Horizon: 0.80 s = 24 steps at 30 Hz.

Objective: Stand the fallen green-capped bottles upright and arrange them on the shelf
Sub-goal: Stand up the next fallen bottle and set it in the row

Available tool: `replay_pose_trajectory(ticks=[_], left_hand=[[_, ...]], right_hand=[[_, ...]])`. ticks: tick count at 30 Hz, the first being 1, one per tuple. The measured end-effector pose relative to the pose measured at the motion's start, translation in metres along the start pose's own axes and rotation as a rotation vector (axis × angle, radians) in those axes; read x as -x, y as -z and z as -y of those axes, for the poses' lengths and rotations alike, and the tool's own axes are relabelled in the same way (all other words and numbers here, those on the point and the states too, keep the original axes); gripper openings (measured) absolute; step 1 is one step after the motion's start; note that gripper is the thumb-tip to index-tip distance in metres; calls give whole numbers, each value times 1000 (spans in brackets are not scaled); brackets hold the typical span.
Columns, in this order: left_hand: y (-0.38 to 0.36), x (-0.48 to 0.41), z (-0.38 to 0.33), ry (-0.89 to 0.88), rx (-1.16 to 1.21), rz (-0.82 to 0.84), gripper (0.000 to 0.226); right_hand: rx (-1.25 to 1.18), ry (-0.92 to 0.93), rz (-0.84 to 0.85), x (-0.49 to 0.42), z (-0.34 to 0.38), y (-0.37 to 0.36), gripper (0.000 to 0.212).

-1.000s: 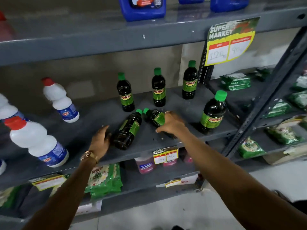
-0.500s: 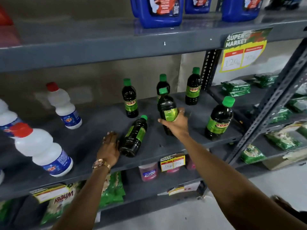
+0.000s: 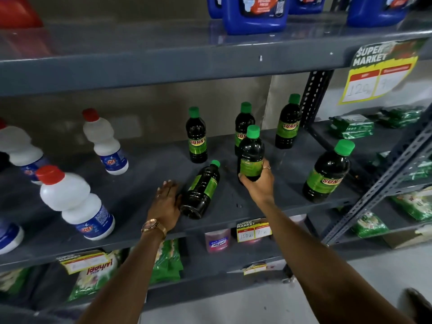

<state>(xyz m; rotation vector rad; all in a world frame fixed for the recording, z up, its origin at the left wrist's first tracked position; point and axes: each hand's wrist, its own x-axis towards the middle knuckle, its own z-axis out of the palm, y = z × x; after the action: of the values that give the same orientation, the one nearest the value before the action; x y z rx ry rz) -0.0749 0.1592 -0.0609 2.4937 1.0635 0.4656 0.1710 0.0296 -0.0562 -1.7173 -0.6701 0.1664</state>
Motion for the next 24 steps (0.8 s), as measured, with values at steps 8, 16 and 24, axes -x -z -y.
replay_pose_trajectory(ticks=[8,16,24], left_hand=[[-2,0,-1,13,-12,16,47],[-2,1,1,23,-20,14,47],[2,0,3,4,-5,11,45]], right_hand=[[86,-29,-64,-3,5,-5,83],[93,-40,-94,4,-3,-7,88],[48,-36,-20,6,-4,-4,84]])
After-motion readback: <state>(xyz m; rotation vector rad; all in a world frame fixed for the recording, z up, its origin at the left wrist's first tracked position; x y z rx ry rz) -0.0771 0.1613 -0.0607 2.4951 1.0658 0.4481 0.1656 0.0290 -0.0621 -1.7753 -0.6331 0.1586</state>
